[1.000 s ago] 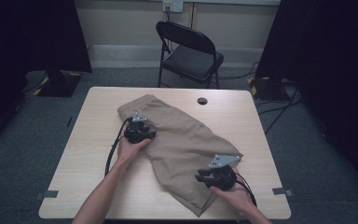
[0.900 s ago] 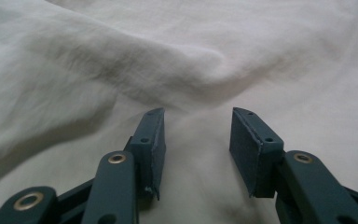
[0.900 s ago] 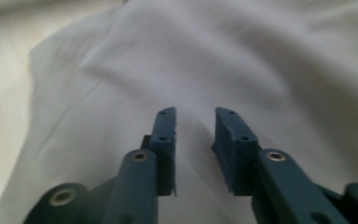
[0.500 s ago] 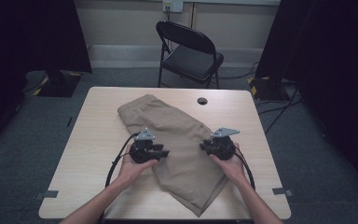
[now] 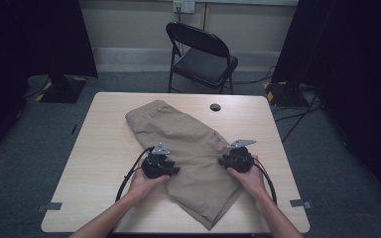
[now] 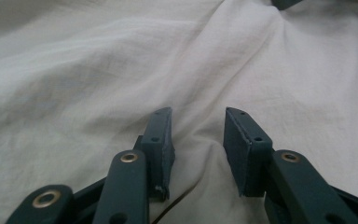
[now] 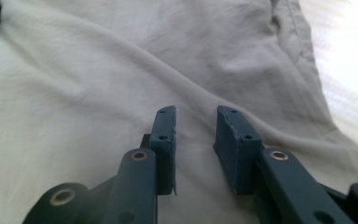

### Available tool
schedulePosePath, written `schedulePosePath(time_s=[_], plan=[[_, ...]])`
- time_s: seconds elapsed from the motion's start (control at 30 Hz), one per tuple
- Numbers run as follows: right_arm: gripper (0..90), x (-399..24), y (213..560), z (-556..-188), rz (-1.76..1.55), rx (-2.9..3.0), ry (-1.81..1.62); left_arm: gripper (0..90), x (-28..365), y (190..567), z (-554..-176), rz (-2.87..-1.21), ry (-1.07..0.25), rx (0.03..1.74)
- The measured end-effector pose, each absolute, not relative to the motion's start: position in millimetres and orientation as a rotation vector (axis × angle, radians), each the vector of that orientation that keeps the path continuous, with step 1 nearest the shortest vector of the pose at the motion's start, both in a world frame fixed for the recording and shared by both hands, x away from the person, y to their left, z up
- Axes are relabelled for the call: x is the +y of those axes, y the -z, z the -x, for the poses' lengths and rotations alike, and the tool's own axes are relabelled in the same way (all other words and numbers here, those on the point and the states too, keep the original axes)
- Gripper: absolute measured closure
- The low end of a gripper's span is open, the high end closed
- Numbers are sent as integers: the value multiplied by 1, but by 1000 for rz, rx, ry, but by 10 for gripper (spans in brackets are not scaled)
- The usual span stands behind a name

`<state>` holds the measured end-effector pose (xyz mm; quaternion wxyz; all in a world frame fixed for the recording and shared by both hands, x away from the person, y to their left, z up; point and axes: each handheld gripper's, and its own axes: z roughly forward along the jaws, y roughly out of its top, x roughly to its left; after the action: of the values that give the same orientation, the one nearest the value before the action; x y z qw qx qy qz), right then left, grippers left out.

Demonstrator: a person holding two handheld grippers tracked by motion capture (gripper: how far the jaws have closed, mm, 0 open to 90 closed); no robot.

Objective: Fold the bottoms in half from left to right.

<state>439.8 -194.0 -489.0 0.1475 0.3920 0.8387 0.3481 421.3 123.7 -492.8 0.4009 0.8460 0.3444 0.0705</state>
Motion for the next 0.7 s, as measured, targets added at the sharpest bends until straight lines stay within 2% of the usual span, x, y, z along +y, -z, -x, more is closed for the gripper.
schedulePosePath(time_s=[0.27, 0.37, 0.47, 0.57, 0.63, 0.7], plan=[[690, -173, 488, -407, -1040, 2501, -1032, 626, 154, 496, -439, -2080, -239, 940], [692, -161, 488, -393, -996, 2568, -1068, 624, 158, 494, -448, -2126, -288, 927], [692, -146, 486, -379, -914, 2624, -1054, 633, 168, 500, -457, -2050, -274, 925], [686, -146, 480, -379, -923, 2627, -1121, 619, 169, 497, -459, -2073, -255, 923], [684, -156, 470, -388, -988, 2532, -1203, 605, 167, 490, -457, -2131, -313, 881], [666, -167, 461, -401, -1051, 2443, -1250, 650, 168, 483, -452, -2101, -236, 876]])
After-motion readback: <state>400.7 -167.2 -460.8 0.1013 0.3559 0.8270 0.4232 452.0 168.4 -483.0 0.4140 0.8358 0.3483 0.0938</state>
